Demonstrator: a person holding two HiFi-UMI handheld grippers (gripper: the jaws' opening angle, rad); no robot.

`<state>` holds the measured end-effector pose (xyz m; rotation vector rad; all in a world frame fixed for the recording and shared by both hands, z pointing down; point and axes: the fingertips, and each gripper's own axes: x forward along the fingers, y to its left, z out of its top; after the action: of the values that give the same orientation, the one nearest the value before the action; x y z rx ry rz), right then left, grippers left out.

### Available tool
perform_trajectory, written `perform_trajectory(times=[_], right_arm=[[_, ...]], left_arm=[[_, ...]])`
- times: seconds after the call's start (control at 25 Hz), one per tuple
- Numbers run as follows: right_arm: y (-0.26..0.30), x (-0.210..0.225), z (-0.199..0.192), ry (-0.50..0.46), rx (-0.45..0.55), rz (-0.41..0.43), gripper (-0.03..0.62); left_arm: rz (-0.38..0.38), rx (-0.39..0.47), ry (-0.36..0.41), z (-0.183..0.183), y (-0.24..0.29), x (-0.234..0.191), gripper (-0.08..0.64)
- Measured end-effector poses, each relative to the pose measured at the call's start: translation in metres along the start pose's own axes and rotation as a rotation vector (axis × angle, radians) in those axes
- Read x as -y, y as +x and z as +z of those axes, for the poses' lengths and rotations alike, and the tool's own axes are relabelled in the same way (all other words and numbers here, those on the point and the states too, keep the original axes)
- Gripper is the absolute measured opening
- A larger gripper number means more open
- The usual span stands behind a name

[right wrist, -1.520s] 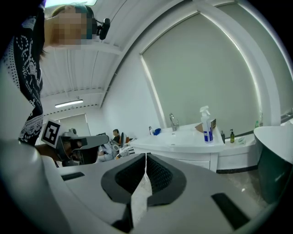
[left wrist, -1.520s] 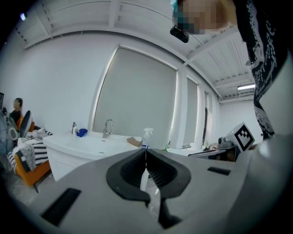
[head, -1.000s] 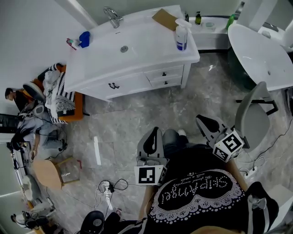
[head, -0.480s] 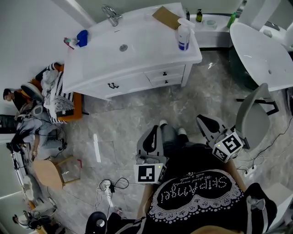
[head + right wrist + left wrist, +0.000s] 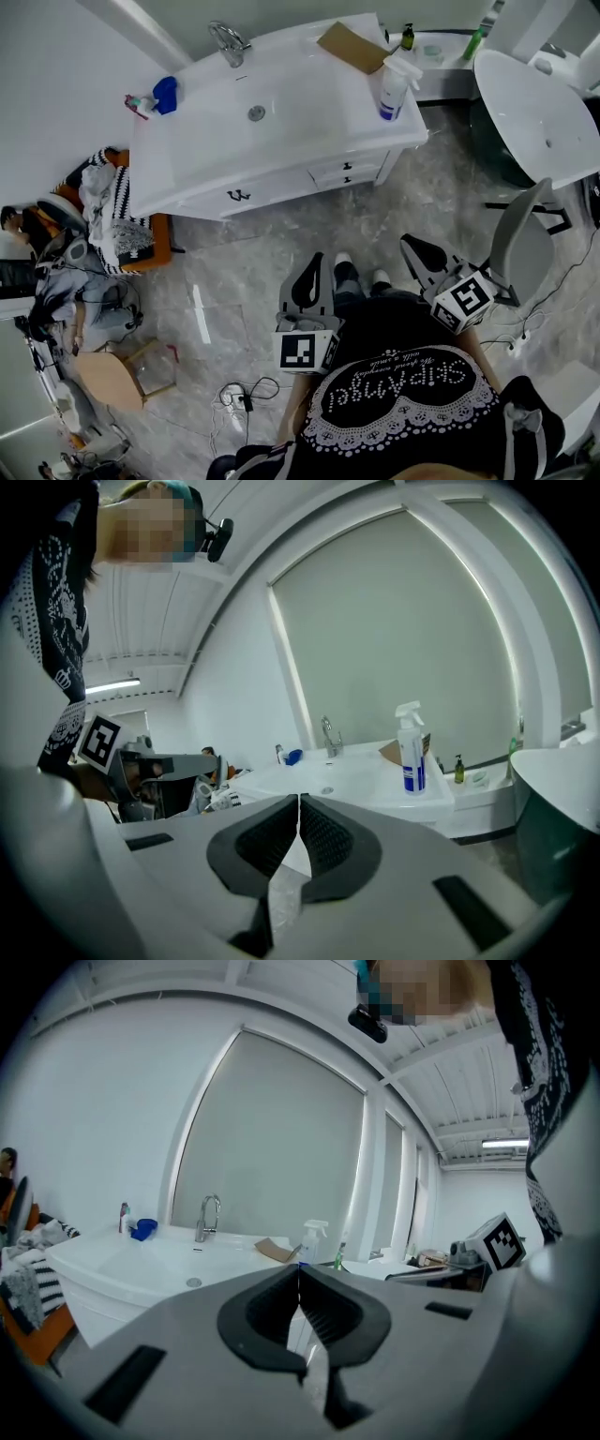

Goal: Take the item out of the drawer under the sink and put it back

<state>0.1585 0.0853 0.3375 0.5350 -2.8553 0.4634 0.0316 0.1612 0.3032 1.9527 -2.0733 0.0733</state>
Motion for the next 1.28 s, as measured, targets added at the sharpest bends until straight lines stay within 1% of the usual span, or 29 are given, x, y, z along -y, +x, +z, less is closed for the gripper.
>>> perform_trajectory(times=[0.16, 0.4, 0.52, 0.76, 1.08, 1.28], right_arm=[[0.020, -0.003, 0.007, 0.009, 0.006, -0.037, 0.020], [0.042, -0.007, 0.005, 0.029, 0.013, -0.074, 0.020], [0.052, -0.013, -0.002, 0.045, 0.005, -0.077, 0.020], [0.066, -0.025, -0.003, 0.040, -0.011, -0.068, 0.020], [0.066, -0.026, -0.008, 0.065, -0.020, -0.079, 0.020], [0.065, -0.021, -0.010, 0.076, -0.023, -0.077, 0.020]], left_arm=[[-0.038, -0.008, 0.009, 0.004, 0.011, -0.021, 0.006], [-0.079, -0.015, 0.024, 0.005, 0.016, -0.044, 0.006], [-0.072, -0.031, 0.026, 0.002, 0.012, -0.059, 0.006], [-0.043, -0.034, -0.016, 0.002, 0.005, -0.080, 0.006], [-0.050, -0.053, -0.029, -0.005, 0.006, -0.080, 0.006], [-0.037, -0.060, -0.035, -0.007, 0.009, -0.078, 0.006]])
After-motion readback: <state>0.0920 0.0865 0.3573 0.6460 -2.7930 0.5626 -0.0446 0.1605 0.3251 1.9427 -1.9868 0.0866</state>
